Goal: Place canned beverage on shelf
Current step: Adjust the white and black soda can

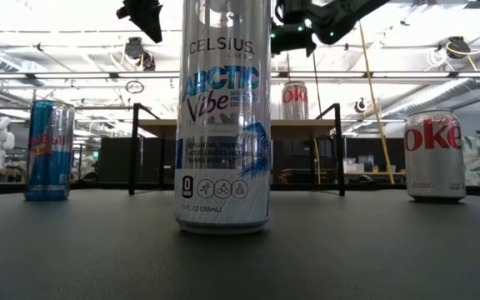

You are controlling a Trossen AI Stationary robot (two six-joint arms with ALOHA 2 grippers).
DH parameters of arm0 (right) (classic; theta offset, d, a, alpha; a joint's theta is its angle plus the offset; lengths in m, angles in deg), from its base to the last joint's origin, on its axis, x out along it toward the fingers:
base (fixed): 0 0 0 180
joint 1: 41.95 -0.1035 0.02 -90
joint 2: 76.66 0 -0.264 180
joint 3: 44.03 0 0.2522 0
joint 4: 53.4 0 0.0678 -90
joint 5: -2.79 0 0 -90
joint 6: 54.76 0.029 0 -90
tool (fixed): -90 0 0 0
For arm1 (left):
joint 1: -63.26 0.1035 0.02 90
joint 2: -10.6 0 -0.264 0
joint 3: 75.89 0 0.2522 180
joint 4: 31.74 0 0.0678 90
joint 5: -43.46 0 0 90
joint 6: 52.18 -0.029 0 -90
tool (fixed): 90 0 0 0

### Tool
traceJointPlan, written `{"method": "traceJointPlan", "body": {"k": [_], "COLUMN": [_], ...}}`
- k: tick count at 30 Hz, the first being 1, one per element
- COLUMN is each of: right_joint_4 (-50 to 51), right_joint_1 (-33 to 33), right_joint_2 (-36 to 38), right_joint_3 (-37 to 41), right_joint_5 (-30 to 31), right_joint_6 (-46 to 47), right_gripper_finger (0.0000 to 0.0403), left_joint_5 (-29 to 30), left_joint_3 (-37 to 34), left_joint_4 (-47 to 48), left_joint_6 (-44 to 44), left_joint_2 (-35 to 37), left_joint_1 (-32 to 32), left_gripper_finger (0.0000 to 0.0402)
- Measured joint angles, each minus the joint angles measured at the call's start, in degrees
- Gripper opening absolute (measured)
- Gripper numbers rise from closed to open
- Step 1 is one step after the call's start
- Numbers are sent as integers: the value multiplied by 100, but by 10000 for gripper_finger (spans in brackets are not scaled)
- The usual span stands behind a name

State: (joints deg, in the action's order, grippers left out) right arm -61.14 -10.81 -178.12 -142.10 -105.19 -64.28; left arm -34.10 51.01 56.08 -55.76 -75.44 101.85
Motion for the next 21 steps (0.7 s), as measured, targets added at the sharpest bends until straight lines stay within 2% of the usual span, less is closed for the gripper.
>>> {"method": "traceJointPlan", "body": {"k": [5,13,18,21], "right_joint_4": [-433,-534,-411,277], "right_joint_1": [0,96,164,208], "right_joint_2": [-270,-359,-359,-359], "right_joint_3": [-2,-131,-557,-1107], "right_joint_5": [311,322,317,285], "right_joint_6": [105,136,298,260], "right_gripper_finger": [380,380,380,380], "left_joint_5": [-27,-29,-29,-28], "left_joint_3": [0,0,0,0], "left_joint_4": [0,-2,-7,-8], "left_joint_6": [2,4,-2,-4], "left_joint_2": [0,0,0,0], "left_joint_1": [0,0,0,0], "left_gripper_finger": [77,77,77,77]}}
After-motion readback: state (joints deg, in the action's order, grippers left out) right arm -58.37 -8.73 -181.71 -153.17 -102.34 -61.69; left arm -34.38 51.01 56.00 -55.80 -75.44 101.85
